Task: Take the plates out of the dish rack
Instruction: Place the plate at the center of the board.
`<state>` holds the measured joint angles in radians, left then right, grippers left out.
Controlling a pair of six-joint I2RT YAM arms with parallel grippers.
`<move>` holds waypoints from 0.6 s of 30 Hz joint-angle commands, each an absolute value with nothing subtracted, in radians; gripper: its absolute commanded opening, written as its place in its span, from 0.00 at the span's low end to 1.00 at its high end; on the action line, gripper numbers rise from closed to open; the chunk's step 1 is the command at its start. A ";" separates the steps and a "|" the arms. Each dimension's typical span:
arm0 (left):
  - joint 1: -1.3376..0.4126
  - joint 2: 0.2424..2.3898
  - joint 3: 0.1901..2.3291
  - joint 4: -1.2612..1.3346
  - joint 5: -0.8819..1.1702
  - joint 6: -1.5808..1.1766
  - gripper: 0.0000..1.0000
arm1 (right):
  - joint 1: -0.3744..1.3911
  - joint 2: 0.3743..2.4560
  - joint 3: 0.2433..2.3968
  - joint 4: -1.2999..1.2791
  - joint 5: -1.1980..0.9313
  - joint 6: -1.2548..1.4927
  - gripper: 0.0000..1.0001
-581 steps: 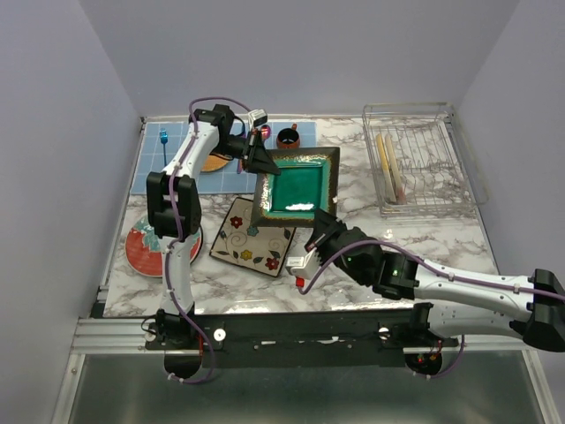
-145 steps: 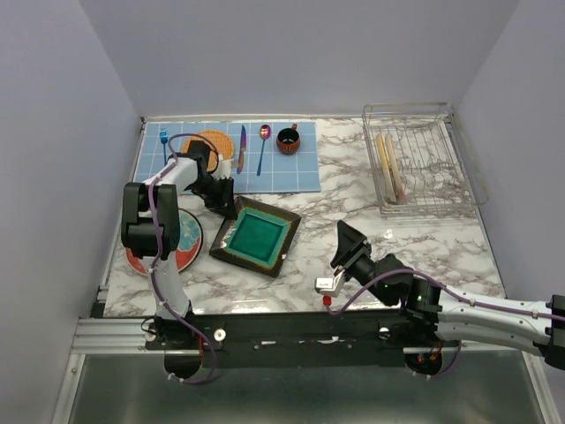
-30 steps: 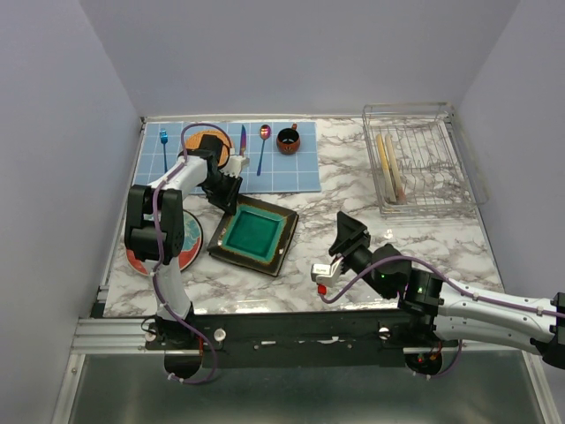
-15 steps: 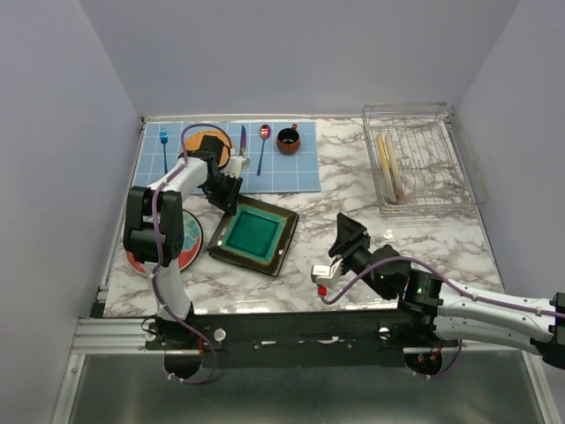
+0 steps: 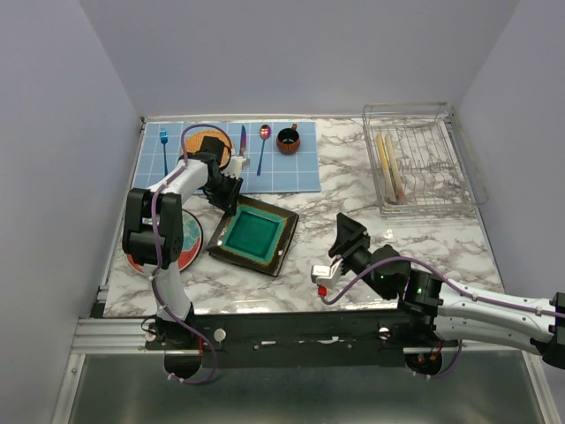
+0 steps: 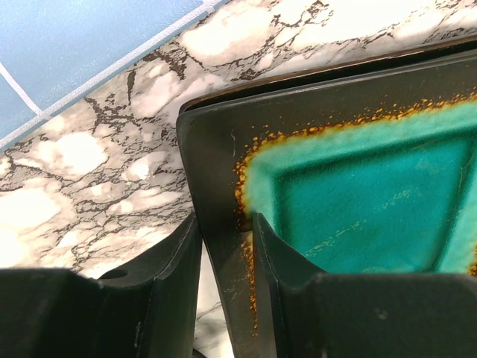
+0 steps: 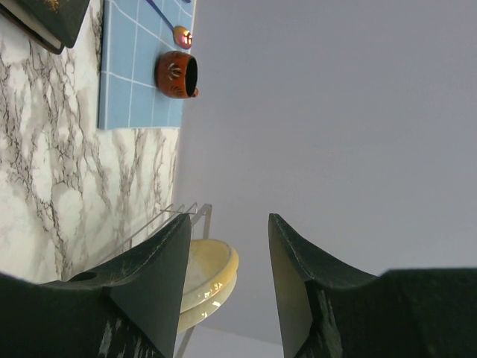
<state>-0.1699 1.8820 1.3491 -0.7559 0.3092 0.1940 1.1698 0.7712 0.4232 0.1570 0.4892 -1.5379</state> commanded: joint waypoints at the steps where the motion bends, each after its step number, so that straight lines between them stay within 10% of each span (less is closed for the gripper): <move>1: -0.199 1.873 1.299 -0.788 0.291 0.186 0.32 | 1.166 0.762 0.416 0.181 0.502 -1.551 0.54; 18: -0.206 1.795 1.312 -0.795 0.295 0.160 0.48 | 1.163 0.795 0.515 0.115 0.503 -1.468 0.55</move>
